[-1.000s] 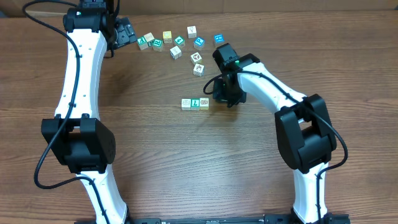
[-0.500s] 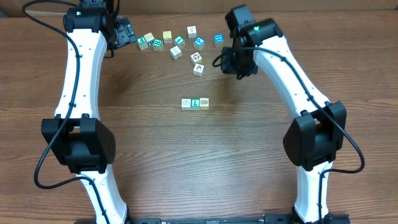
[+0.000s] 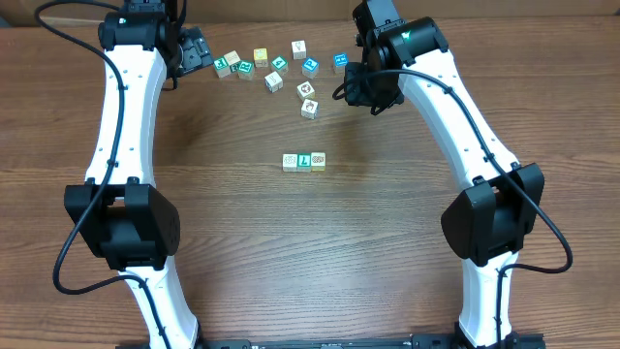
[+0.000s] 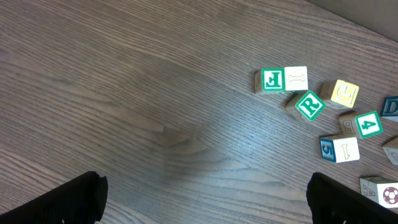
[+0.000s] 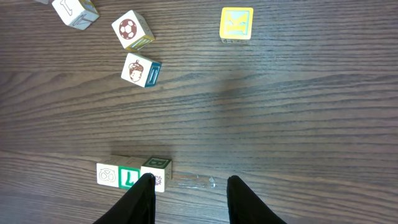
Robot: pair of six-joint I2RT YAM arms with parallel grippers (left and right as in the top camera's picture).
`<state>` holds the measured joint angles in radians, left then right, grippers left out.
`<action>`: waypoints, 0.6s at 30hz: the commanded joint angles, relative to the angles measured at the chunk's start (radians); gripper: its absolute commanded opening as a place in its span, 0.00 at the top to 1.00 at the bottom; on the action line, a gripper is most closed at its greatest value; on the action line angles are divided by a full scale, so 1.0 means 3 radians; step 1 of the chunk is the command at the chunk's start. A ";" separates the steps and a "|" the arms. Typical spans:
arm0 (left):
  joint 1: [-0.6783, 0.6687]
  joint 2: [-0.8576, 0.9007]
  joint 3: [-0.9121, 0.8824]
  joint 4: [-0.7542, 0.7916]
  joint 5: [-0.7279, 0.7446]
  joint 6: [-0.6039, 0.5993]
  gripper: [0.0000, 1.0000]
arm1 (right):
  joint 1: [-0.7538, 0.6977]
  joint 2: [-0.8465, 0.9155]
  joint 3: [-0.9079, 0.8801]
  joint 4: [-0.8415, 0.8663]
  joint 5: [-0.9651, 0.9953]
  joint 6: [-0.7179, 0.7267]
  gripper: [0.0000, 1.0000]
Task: Form a horizontal line
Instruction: 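Raise the right arm up and back toward the pile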
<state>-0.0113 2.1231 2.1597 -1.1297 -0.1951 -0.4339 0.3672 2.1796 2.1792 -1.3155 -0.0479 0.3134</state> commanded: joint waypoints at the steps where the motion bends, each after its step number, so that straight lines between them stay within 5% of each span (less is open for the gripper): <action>1: 0.0001 -0.0014 0.0043 0.0004 -0.0009 0.0038 0.00 | 0.0013 -0.0089 0.0064 -0.0013 0.0005 -0.0025 0.67; 9: 0.0001 -0.0014 0.0043 0.0004 -0.0009 0.0038 0.00 | 0.0037 -0.0089 0.0064 -0.0020 -0.0153 -0.0025 0.95; 18: 0.0001 -0.0014 0.0043 0.0004 -0.0009 0.0038 0.00 | 0.0123 -0.0086 -0.0111 0.0051 -0.0198 -0.0023 0.96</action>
<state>-0.0113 2.1231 2.1597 -1.1297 -0.1955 -0.4339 0.3882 2.1796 2.1719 -1.3052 -0.0895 0.3099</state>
